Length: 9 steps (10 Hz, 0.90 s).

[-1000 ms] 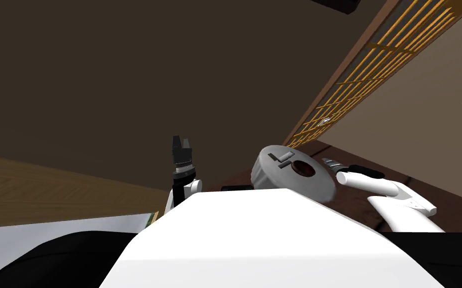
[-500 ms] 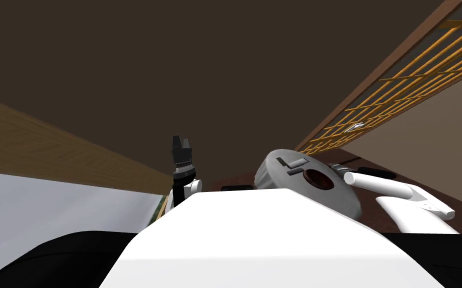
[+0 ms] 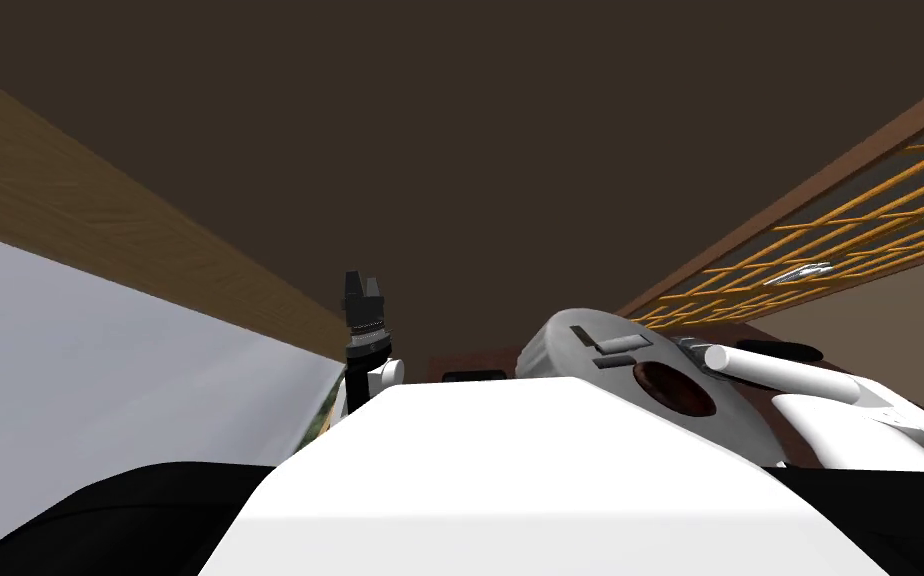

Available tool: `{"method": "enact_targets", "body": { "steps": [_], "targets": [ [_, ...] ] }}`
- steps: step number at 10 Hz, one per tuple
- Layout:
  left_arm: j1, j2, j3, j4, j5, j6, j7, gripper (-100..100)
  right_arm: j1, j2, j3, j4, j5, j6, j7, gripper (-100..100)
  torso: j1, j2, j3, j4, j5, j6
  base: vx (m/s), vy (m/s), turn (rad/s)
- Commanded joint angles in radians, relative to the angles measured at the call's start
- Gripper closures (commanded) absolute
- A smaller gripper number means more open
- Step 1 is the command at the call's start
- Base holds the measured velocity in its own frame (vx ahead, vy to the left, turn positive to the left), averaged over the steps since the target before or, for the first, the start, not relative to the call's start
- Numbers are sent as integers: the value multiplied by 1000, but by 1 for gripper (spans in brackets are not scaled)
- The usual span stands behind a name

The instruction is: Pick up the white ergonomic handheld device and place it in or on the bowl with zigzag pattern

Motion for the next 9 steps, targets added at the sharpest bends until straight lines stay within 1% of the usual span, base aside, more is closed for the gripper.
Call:
{"method": "enact_targets", "body": {
  "steps": [1,2,3,4,5,6,7,9],
  "targets": [
    [0,0,0,0,0,0,0,0,-18,-18,1,50,-22,44,13,-100,0,0,0,0,0,0,-11,-3,410],
    [0,0,0,0,0,0,0,0,-18,-18,1,76,-22,44,13,-100,0,0,0,0,0,-2,-8,-12,196],
    [0,0,0,0,0,0,0,0,-18,-18,1,76,-22,44,13,-100,0,0,0,0,0,0,-1,-6,-69],
    [0,0,0,0,0,0,0,0,-28,-33,1,116,-42,81,21,-100,0,0,0,0,0,1,-8,5,346],
    [0,0,0,0,0,0,0,0,-28,-33,1,127,-42,81,21,-100,1,0,0,0,0,-2,-8,-8,220],
    [0,0,0,0,0,0,0,0,-37,-45,4,158,-59,115,28,-100,0,0,0,0,0,0,-7,-7,250],
    [0,0,0,0,0,0,0,0,-37,-45,4,176,-59,115,28,-100,0,0,0,0,0,-1,-5,-10,171],
    [0,0,0,0,0,0,0,0,-52,-61,16,262,-89,170,39,-100,0,0,0,0,0,-1,-10,-13,354]
  ]
}}
